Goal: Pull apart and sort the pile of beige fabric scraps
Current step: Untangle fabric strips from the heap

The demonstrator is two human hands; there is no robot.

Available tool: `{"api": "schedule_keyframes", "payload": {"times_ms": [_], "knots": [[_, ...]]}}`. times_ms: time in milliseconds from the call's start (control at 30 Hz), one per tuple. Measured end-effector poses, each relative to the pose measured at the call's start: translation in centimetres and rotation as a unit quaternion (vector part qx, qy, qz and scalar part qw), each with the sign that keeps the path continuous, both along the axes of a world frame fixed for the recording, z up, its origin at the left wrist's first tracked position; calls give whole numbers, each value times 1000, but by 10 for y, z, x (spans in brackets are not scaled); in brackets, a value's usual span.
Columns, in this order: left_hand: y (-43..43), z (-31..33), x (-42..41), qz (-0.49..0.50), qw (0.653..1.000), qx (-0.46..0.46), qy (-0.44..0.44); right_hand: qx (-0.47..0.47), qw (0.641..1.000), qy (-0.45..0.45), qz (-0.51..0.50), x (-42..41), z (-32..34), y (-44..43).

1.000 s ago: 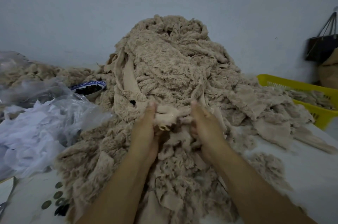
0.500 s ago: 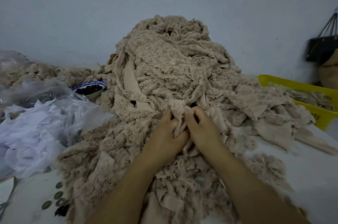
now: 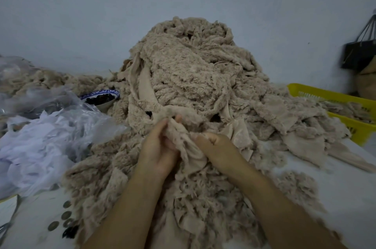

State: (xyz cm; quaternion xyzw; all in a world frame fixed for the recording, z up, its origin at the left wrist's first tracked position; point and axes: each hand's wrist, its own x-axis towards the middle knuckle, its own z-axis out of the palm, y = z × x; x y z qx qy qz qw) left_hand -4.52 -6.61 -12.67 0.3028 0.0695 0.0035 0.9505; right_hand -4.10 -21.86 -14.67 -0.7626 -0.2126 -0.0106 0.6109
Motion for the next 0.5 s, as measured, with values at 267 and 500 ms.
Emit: {"api": "schedule_keyframes", "payload": {"times_ms": [267, 500], "knots": [[20, 3, 3, 68, 984, -156, -61, 124, 956, 98, -246, 5, 10, -8], [25, 3, 3, 67, 985, -143, -63, 177, 933, 87, -302, 11, 7, -16]]}}
